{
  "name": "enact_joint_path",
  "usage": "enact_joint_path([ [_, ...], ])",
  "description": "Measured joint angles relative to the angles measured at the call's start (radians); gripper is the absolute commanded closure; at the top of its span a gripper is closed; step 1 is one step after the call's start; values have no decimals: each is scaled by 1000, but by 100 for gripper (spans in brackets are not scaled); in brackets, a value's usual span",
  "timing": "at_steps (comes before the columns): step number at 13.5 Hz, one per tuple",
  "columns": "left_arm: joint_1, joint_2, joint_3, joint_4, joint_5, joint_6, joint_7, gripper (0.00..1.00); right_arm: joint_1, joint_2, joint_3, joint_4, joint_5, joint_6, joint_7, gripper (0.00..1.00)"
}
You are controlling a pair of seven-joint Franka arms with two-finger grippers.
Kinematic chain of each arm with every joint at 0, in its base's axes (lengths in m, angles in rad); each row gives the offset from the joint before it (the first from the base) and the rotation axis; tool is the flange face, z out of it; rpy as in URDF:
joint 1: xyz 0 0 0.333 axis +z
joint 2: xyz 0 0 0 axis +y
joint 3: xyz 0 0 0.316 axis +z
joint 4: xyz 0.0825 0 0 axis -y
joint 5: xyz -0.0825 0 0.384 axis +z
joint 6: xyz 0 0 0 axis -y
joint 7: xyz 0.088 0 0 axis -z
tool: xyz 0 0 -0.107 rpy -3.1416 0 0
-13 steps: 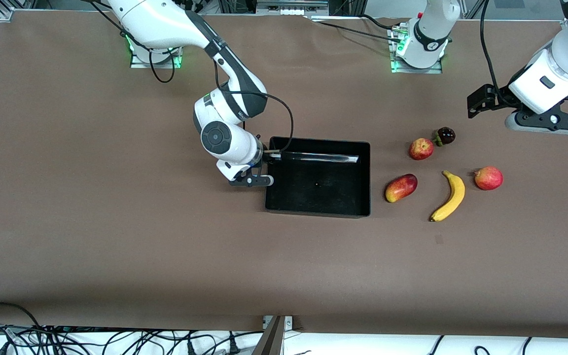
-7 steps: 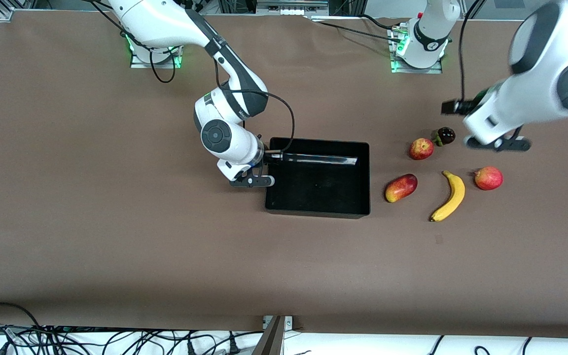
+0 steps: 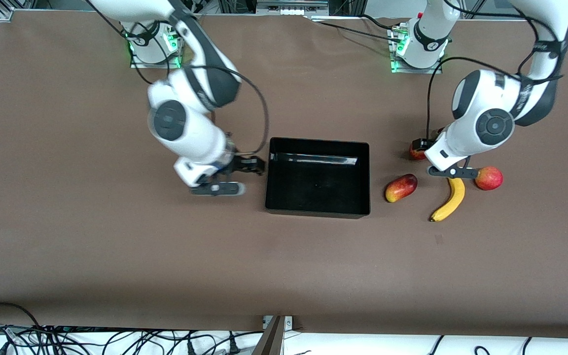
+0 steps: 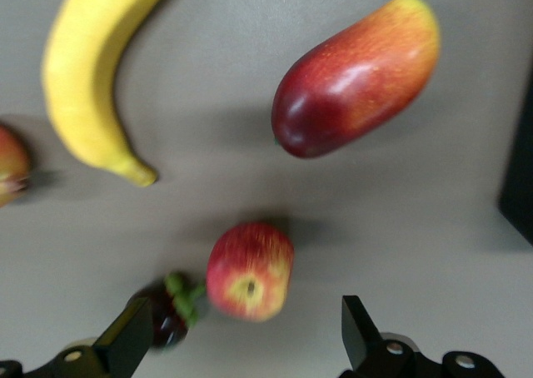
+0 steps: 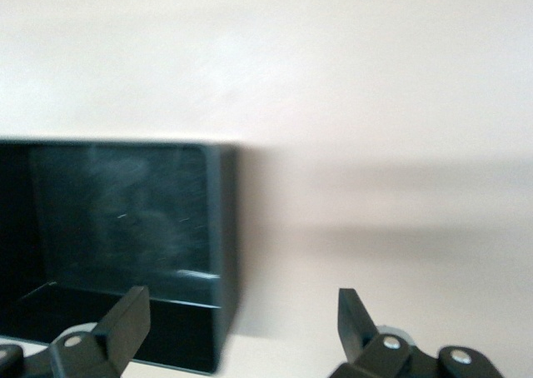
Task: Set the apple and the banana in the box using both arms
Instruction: 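Grasp the small red apple with the left gripper while the right gripper retracts, then carry the red apple with the left gripper over the black box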
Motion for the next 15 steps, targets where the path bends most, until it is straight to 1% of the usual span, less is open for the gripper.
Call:
enact_joint_path([
  [2, 10, 21, 1, -76, 0, 77, 0, 0, -3, -71, -89, 22, -20, -120, -86, 0],
  [4, 10, 32, 0, -102, 0, 108, 0, 0, -17, -134, -156, 24, -21, -245, -176, 0],
  [6, 11, 40, 0, -121, 0, 142, 5, 0, -84, -191, -161, 22, -21, -342, -248, 0],
  [8, 14, 59, 0, -143, 7, 176, 12, 0, -177, -254, -136, 1, -27, -381, -316, 0],
  [9, 15, 71, 0, -151, 36, 187, 14, 22, -223, -293, -122, -28, -46, -389, -357, 0],
  [10, 16, 83, 0, -155, 86, 193, 14, 62, -262, -338, -113, -71, -75, -389, -399, 0],
  [11, 18, 93, 0, -156, 132, 196, 14, 77, -297, -381, -107, -117, -103, -387, -435, 0],
  [12, 18, 98, 0, -156, 162, 196, 14, 81, -326, -417, -99, -157, -131, -382, -462, 0],
  [13, 18, 97, -2, -153, 170, 193, 15, 89, -354, -441, -82, -185, -159, -377, -476, 0],
  [14, 18, 96, -5, -146, 176, 183, 15, 91, -371, -456, -66, -201, -179, -373, -482, 0],
  [15, 18, 95, -9, -129, 177, 154, 15, 91, -377, -462, -55, -206, -192, -371, -482, 0],
])
